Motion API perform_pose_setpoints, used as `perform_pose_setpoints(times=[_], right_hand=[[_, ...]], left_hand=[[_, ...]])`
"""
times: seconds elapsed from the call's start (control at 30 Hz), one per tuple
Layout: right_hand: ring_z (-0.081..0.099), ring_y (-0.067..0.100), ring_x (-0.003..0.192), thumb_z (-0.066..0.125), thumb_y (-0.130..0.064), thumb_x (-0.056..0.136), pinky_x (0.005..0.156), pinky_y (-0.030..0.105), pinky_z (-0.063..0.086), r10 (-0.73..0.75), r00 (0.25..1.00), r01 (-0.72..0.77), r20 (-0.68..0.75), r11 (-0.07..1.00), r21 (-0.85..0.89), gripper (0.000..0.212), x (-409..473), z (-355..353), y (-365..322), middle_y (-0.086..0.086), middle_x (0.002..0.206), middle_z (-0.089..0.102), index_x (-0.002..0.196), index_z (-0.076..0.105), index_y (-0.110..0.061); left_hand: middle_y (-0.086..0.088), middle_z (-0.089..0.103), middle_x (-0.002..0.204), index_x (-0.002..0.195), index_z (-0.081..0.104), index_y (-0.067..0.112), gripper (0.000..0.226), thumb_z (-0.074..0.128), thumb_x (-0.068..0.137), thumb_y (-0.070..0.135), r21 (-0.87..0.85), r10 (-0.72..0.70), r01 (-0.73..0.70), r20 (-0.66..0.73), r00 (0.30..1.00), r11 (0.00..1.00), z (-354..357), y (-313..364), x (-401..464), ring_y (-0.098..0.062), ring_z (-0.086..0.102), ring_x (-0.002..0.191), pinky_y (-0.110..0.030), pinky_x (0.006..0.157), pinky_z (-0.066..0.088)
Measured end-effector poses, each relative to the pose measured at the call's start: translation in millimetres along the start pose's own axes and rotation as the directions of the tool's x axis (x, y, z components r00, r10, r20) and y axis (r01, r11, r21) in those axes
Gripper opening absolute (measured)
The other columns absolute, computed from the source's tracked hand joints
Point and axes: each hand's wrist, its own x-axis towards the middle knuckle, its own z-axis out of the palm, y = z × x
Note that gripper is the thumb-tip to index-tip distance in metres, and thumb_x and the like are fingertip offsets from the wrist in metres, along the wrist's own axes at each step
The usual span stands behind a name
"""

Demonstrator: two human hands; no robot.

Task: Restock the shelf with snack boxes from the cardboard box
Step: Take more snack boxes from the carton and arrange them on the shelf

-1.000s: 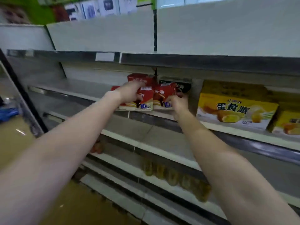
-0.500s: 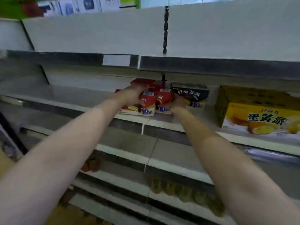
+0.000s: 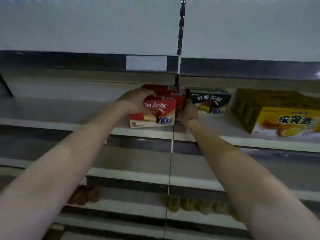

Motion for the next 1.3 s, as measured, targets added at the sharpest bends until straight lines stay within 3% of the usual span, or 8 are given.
perform_pose_setpoints(times=[0.1,0.3,0.5,0.67,0.83,1.03,1.3], right_hand=[[0.061,0.04,0.106,0.053,-0.015,0.098,0.073,0.033,0.038,-0.012,1.0,0.012,0.001,1.0,-0.014,0.03,-2,5,-1,0.022,0.117,0.065,0.126,0.051,-0.003],[0.061,0.037,0.109,0.058,-0.021,0.098,0.076,0.029,0.04,0.022,1.0,-0.022,0.02,1.0,-0.021,0.033,-7,4,-3,0.019,0.12,0.065,0.125,0.055,-0.003],[0.06,0.038,0.114,0.058,-0.024,0.098,0.089,0.037,0.046,0.063,0.997,-0.059,0.051,0.995,-0.076,0.035,-1,2,-8,0.019,0.124,0.064,0.127,0.057,-0.004],[0.06,0.035,0.115,0.057,-0.025,0.097,0.088,0.034,0.046,0.049,0.995,-0.044,0.092,0.997,-0.06,0.036,-1,7,-11,0.015,0.126,0.065,0.13,0.056,-0.01],[0.058,0.032,0.118,0.067,-0.038,0.09,0.103,0.043,0.046,0.04,0.991,-0.043,0.129,0.999,0.019,0.048,-5,7,-15,0.01,0.128,0.065,0.131,0.055,-0.016],[0.062,0.032,0.113,0.073,-0.032,0.09,0.093,0.037,0.05,0.012,0.997,-0.009,0.08,0.999,-0.042,0.05,-4,10,-7,0.014,0.124,0.067,0.131,0.058,-0.009],[0.061,0.033,0.114,0.066,-0.026,0.095,0.081,0.028,0.041,-0.016,1.0,0.018,0.026,0.995,-0.098,0.044,-7,12,-7,0.015,0.125,0.066,0.134,0.054,-0.01]], left_hand=[[-0.005,0.055,0.135,0.131,0.054,0.024,0.068,0.086,0.072,0.029,-0.064,0.024,-0.028,-0.062,0.998,0.998,7,-6,1,-0.025,0.056,0.118,-0.04,0.097,0.049],[-0.007,0.05,0.141,0.141,0.049,0.028,0.07,0.079,0.078,0.037,0.117,0.124,-0.107,-0.151,0.981,0.987,22,-10,13,-0.031,0.043,0.129,-0.043,0.106,0.037],[-0.009,0.037,0.151,0.144,0.046,0.032,0.07,0.074,0.082,0.045,0.179,0.158,-0.126,-0.177,0.972,0.976,24,-23,21,-0.034,0.029,0.138,-0.052,0.113,0.025],[-0.009,0.045,0.146,0.145,0.044,0.024,0.065,0.071,0.086,0.033,0.14,0.166,-0.138,-0.21,0.963,0.98,36,-19,28,-0.033,0.038,0.134,-0.045,0.107,0.03],[-0.012,0.049,0.145,0.145,0.046,0.015,0.069,0.076,0.083,0.027,0.067,0.139,-0.126,-0.27,0.953,0.99,43,-19,37,-0.033,0.044,0.132,-0.04,0.11,0.031],[-0.011,0.051,0.144,0.141,0.051,0.014,0.064,0.074,0.084,0.029,0.071,0.161,-0.147,-0.283,0.945,0.987,48,-20,43,-0.033,0.045,0.131,-0.039,0.111,0.03],[-0.01,0.05,0.142,0.142,0.049,0.014,0.064,0.071,0.086,0.035,0.133,0.166,-0.131,-0.302,0.939,0.982,55,-20,45,-0.033,0.043,0.13,-0.04,0.111,0.027]])
